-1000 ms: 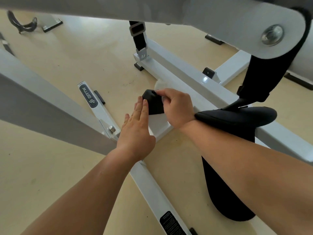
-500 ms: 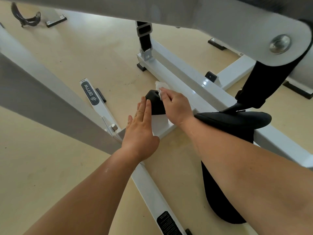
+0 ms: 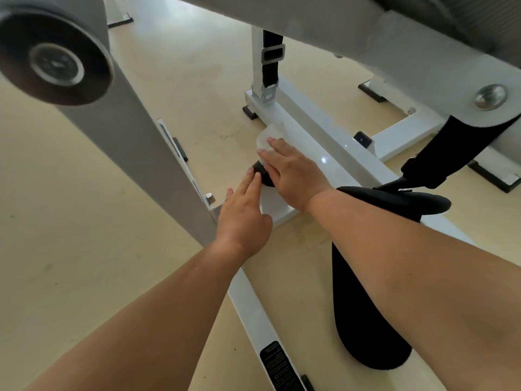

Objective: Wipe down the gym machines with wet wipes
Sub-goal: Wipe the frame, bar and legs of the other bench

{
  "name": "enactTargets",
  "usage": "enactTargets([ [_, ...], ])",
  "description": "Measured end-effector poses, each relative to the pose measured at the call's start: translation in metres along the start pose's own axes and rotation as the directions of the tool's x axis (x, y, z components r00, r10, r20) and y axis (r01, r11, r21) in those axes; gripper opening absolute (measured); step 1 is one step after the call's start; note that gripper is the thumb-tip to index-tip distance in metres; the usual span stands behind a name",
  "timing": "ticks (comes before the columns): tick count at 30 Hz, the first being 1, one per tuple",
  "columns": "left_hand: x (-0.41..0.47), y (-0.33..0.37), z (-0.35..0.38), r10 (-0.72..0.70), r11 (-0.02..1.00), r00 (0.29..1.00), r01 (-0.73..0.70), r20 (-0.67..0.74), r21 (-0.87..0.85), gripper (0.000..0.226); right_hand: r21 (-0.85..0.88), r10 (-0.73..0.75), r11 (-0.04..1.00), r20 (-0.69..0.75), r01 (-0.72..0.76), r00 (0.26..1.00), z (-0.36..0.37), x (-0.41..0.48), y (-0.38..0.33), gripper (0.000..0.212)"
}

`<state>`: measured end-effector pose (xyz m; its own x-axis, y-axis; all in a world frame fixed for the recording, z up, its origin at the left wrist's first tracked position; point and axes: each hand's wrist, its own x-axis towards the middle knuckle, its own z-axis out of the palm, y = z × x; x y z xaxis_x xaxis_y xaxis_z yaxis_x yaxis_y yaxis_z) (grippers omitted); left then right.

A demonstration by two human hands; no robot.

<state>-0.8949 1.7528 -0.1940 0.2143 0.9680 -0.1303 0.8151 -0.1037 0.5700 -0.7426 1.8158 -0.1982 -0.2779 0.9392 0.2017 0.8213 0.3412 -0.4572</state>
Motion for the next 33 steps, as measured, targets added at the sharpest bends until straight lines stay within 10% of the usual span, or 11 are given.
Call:
enactTargets([
  [4,0.002,-0.007,0.000,-0.075,0.990,0.995,0.066,0.065,0.123,0.092,-0.246,-0.250,0.950,-0.231,0.192,0.940,0.017,-0.007,-0.002,0.024],
  [8,0.004,-0.007,-0.003,-0.065,0.986,0.993,0.049,0.102,0.157,0.093,-0.426,-0.432,0.836,-0.122,0.346,0.893,0.012,-0.008,0.004,0.032],
  [15,-0.006,-0.005,-0.003,-0.052,0.995,0.993,0.043,0.105,0.085,0.103,0.110,0.211,0.973,-0.073,-0.203,0.975,0.005,0.024,-0.025,0.030],
  [23,-0.001,0.001,-0.004,-0.043,0.985,0.981,0.009,0.191,0.174,0.110,0.321,0.316,0.927,-0.390,-0.194,0.865,0.030,-0.007,-0.017,0.039],
  [33,0.000,-0.001,-0.001,-0.046,0.982,0.979,0.008,0.200,0.188,0.113,0.416,0.476,0.818,-0.102,-0.397,0.873,0.021,-0.010,0.000,0.067],
])
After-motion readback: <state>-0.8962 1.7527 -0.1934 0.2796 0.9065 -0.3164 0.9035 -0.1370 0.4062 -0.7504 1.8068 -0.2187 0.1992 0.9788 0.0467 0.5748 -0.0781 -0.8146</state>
